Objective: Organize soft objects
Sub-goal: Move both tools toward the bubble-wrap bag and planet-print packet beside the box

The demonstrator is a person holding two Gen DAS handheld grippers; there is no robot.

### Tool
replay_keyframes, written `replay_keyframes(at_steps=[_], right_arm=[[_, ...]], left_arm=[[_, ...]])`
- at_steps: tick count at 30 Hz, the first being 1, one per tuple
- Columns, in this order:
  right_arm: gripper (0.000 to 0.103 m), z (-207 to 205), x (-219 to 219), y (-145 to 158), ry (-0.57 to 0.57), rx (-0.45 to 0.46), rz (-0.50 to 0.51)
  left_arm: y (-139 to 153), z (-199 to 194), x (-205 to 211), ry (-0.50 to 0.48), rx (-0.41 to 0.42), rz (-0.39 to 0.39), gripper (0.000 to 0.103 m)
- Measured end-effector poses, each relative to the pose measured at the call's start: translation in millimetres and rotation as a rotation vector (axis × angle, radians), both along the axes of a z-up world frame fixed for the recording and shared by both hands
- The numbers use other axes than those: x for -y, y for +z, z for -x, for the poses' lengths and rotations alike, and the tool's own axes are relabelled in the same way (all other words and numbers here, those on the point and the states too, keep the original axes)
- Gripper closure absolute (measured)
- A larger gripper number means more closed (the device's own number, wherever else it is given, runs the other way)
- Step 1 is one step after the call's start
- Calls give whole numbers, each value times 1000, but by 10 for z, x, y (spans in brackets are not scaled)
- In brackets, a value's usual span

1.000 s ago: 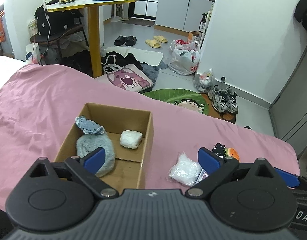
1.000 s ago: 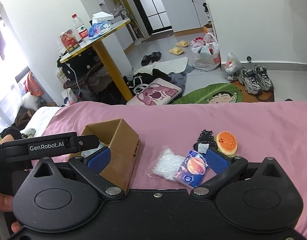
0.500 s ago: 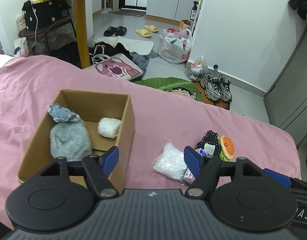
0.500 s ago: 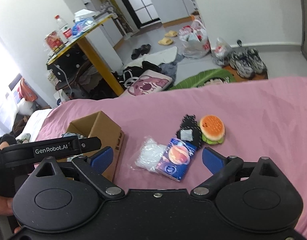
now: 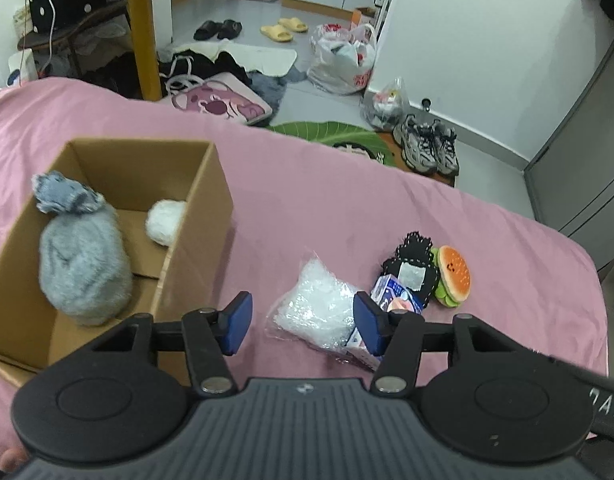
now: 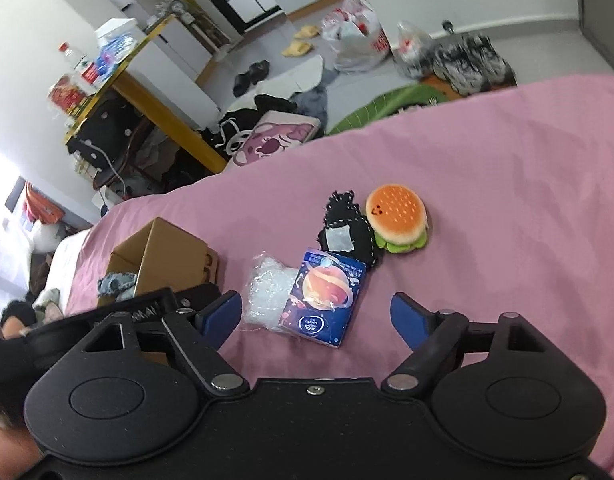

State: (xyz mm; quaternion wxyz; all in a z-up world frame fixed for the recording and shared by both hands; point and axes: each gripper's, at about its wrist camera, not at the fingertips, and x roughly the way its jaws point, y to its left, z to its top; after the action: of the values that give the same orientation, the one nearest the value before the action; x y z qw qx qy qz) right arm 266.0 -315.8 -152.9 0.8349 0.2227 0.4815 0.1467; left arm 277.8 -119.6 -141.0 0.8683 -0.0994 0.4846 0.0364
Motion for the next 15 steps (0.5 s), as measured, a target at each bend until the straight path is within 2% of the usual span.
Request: replay_keyframes(at_steps=[4,7,15], right_arm=[[23,-79,-10,-130,-14,-45,-53],[25,-126,-29,-203,-26,-69,-60],[25,-173,37,-341,-100,-103,-84]], left_arm=[[-141,-80,38,-11,-17,-3,49],[-286,-164,49,-15,-51,8,56],[-531,-303,102,-19,-97,-19,56]])
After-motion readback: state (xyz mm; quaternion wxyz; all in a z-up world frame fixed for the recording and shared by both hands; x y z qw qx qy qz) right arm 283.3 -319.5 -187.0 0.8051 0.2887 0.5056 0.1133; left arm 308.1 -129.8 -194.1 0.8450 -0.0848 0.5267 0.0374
